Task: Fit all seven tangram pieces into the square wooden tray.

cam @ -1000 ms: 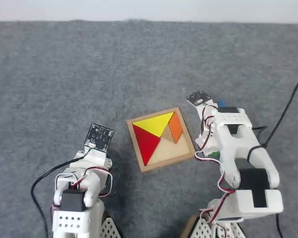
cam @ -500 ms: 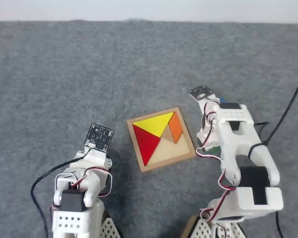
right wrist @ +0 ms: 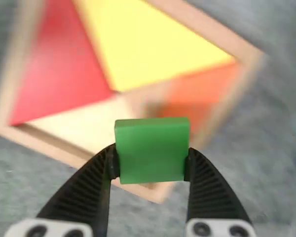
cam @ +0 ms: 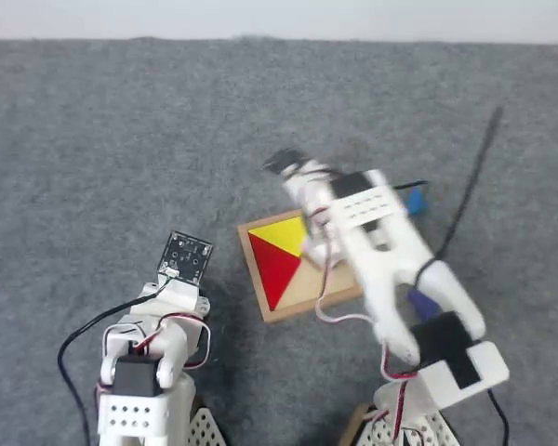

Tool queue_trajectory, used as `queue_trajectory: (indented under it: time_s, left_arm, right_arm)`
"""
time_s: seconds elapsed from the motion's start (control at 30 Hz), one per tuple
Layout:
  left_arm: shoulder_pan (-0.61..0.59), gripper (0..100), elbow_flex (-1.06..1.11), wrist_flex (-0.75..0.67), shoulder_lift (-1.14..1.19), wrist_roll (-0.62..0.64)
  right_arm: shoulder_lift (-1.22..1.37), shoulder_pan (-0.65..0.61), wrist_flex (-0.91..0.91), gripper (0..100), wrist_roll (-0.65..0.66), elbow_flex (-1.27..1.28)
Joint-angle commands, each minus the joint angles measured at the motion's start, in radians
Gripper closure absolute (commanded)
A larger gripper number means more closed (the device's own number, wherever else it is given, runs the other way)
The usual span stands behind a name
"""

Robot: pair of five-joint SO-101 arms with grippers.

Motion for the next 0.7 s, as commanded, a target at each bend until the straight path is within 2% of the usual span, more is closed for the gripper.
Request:
queue_trajectory:
  time_s: [0.0,0.33,0.67]
  left_arm:
    - [-0.005,98,-0.01,0.003,-0.017,-0.008]
    - [-0.005,98,-0.01,0.003,-0.017,-0.008]
    - [-0.005,98,-0.01,0.003,-0.017,-0.008]
  right_arm:
    - [-0.012,-0.09,-0.035,92.9,-0.031,-0.028]
    - [-0.001,-0.111,-0.061,93.0,0.021,0.032]
    - [-0.001,-0.116,-0.058,92.4,0.132,0.075]
